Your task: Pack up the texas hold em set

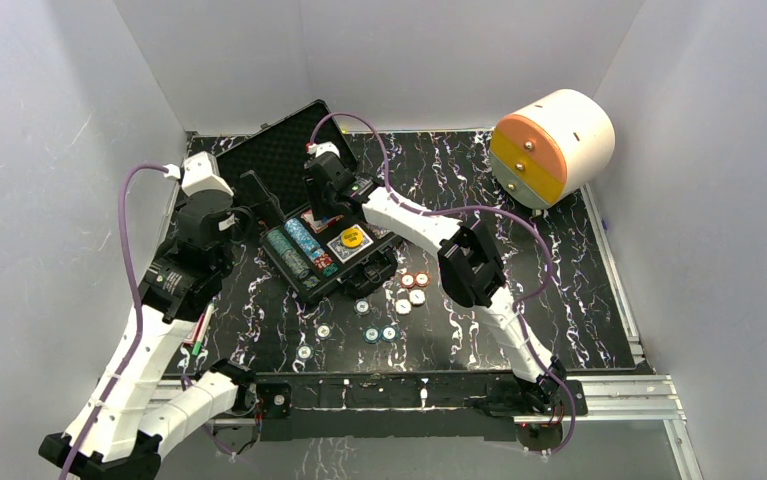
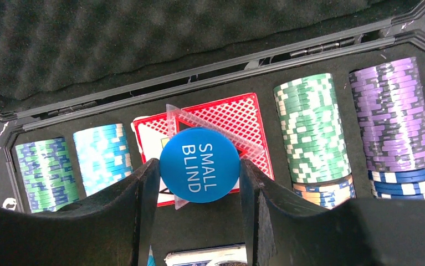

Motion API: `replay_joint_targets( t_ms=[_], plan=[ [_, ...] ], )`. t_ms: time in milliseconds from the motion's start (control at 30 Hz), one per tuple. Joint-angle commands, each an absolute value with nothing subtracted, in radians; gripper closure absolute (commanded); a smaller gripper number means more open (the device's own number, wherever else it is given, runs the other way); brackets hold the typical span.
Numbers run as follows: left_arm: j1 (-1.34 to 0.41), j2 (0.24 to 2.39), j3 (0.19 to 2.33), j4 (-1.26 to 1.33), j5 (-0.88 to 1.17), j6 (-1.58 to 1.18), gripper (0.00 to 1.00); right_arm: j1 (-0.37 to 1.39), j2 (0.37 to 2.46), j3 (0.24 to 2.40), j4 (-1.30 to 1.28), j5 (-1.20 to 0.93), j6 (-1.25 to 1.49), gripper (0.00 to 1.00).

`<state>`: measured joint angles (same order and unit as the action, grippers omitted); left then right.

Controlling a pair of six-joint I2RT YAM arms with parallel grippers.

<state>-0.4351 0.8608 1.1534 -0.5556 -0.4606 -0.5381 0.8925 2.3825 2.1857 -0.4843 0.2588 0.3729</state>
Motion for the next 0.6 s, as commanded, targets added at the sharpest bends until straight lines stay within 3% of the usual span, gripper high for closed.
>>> replay_joint_targets(
  t_ms=[0,200,333,567],
  plan=[
    [-0.436,0.859,1.155,-0.563,-0.474,-0.519,0.02,0.897,2.406,2.255,-0.473,0.259,0.342,0.46],
    [-0.436,0.862,1.155,-0.564,-0.474,-0.515,0.02,0.897,2.435,2.286,-0.482,0.253,0.339,0.43],
    [-0.436,0.866,1.159,-0.563,-0.474,-0.518,0.02,0.897,2.440,2.298,-0.498,0.253,0.345,0.32],
    [-0.436,0.882,1.179,-0.574,-0.471,-0.520,0.02,0.897,2.392,2.311,-0.517,0.241,0.367,0.22]
  ],
)
